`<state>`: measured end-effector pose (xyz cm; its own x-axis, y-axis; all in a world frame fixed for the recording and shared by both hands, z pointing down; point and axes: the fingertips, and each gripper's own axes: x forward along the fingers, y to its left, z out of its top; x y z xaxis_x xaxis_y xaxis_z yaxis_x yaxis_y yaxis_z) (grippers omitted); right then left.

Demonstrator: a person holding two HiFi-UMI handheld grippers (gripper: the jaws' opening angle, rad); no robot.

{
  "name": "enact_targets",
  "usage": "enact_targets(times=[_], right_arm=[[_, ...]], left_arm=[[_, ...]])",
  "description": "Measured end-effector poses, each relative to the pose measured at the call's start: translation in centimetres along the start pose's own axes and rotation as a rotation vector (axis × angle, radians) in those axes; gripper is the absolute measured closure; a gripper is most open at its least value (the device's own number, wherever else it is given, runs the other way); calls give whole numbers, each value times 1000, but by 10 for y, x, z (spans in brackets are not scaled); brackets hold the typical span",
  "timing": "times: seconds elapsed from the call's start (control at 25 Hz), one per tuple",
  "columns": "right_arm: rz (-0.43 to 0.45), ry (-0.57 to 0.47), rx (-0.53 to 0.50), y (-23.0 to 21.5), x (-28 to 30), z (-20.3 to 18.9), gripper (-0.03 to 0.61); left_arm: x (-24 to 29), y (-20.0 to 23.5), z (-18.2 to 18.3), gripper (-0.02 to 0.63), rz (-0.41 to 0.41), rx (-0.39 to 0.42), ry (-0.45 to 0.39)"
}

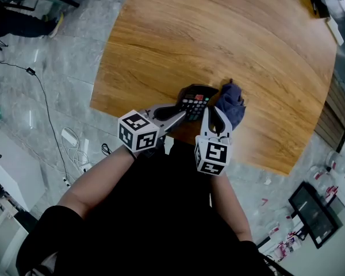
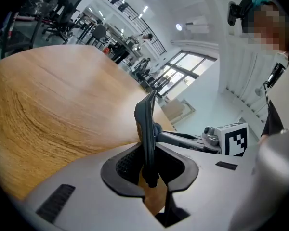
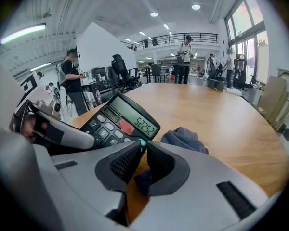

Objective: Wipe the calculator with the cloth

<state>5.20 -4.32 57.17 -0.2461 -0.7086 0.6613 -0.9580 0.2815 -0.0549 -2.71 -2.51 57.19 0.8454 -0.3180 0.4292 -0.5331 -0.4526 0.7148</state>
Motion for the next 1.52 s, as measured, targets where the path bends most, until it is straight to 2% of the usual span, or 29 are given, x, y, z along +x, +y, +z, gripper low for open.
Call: enact_targets(times=[0.12, 0.16, 0.2, 0.28, 0.6, 0.84, 0.88, 0.92, 1.2, 1.4, 1.52], right_arm=[[-27, 18, 4, -18, -3, 3, 557], [-24, 36, 11, -23, -3, 1, 529], [-17, 60, 19, -27, -2, -2, 472], [-13, 108, 28, -36, 1, -10, 427], [-99, 222, -26, -60, 20, -34, 413], [-110, 192, -71, -67, 28, -35, 414], [-105, 179, -90, -67, 27, -35, 428], [-97, 168, -109, -68, 27, -36, 468], [-29, 151, -165, -67, 18, -35, 506], [95, 83, -8, -53, 0, -12, 518], [139, -12, -2, -46, -19, 23, 522]], left_arm=[[1, -2, 8, 543, 3, -2, -14], [1, -2, 12, 543, 6, -4, -20], [2, -2, 15, 543, 10, -5, -27], [4, -1, 22, 543, 17, -9, -38], [14, 4, 30, 543, 28, -27, -36], [21, 9, 29, 543, 34, -41, -34], [21, 10, 29, 543, 34, -44, -35], [21, 10, 29, 543, 33, -47, -37], [14, 0, 38, 543, 25, -40, -53], [5, -17, 48, 543, 11, -11, -70], [1, -27, 52, 543, 2, -2, -82]])
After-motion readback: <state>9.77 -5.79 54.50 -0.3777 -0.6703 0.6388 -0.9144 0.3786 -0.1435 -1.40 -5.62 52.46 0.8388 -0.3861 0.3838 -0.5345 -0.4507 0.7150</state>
